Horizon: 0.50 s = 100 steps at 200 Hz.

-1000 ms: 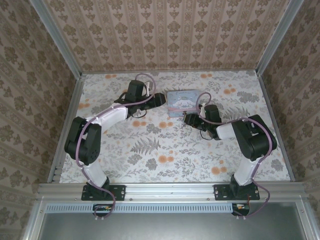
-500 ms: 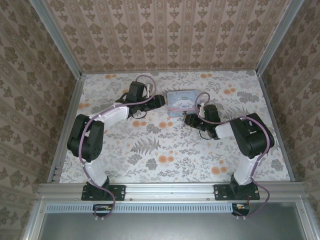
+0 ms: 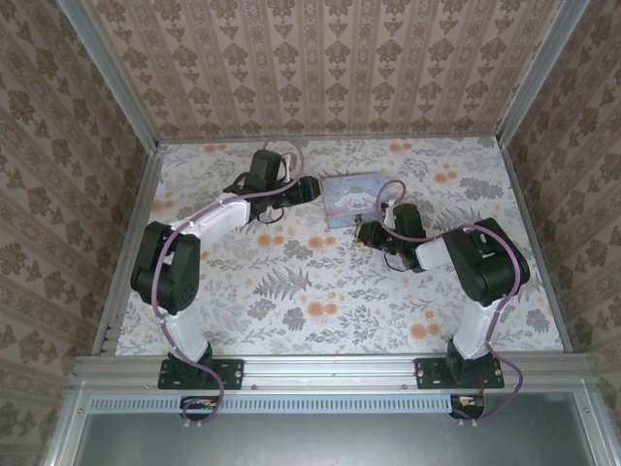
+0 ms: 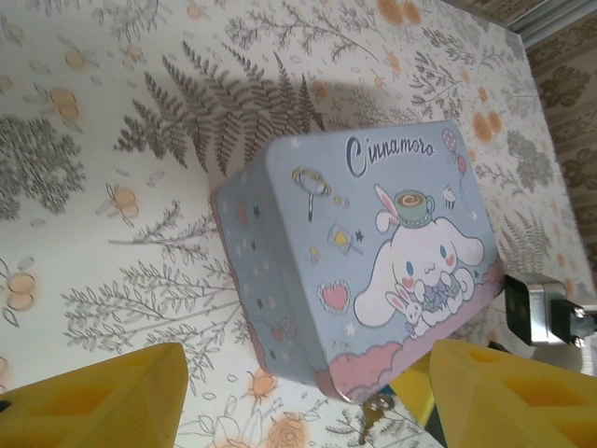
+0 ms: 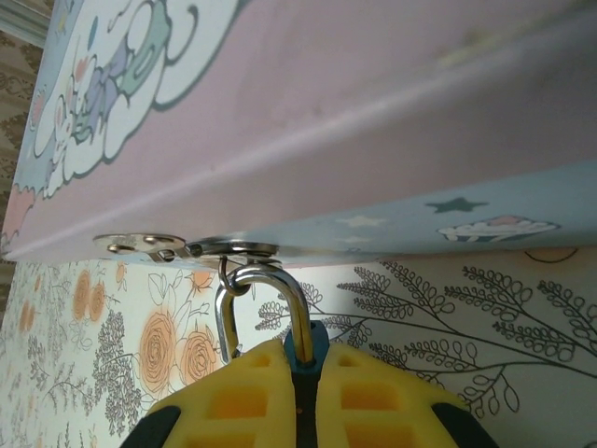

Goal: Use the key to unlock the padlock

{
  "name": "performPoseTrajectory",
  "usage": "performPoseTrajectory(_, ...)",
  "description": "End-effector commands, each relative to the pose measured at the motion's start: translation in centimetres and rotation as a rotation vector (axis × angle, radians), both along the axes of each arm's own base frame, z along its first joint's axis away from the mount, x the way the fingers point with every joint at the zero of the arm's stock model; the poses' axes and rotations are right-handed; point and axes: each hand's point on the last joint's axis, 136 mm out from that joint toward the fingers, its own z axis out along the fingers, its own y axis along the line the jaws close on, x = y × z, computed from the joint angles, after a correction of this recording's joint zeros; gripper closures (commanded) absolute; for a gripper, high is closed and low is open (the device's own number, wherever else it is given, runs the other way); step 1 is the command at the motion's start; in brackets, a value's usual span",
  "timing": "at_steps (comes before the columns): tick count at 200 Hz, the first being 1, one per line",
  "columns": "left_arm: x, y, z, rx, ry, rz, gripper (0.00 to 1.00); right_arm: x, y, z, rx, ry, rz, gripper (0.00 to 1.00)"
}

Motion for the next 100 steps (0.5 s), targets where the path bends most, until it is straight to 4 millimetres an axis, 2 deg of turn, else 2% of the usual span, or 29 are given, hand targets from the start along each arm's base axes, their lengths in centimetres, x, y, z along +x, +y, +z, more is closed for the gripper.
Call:
performPoseTrajectory(1, -0.1, -0.7, -0.5, 0.152, -0.050, -0.043, 0.30, -1.2, -1.0, -1.1, -0.012, 0.052, -0.029, 1.00)
performPoseTrajectory(33, 0.0, -1.9, -1.2, 0.289, -0.083, -0.077, 0.30, -1.7, -1.7, -1.2, -0.007, 0.063, -0.056, 1.00)
performPoseTrajectory(64, -0.1, -3.1, -2.8, 0.409, -0.087, -0.122, 0.30, -2.1, -2.5, -1.5, 0.001, 0.076, -0.083, 1.00)
performPoseTrajectory(100, -0.8, -4.4, -4.6, 0.466, -0.072, -0.159, 0.30, -2.4, -3.3, -1.7, 0.010, 0.085, -0.109, 1.00)
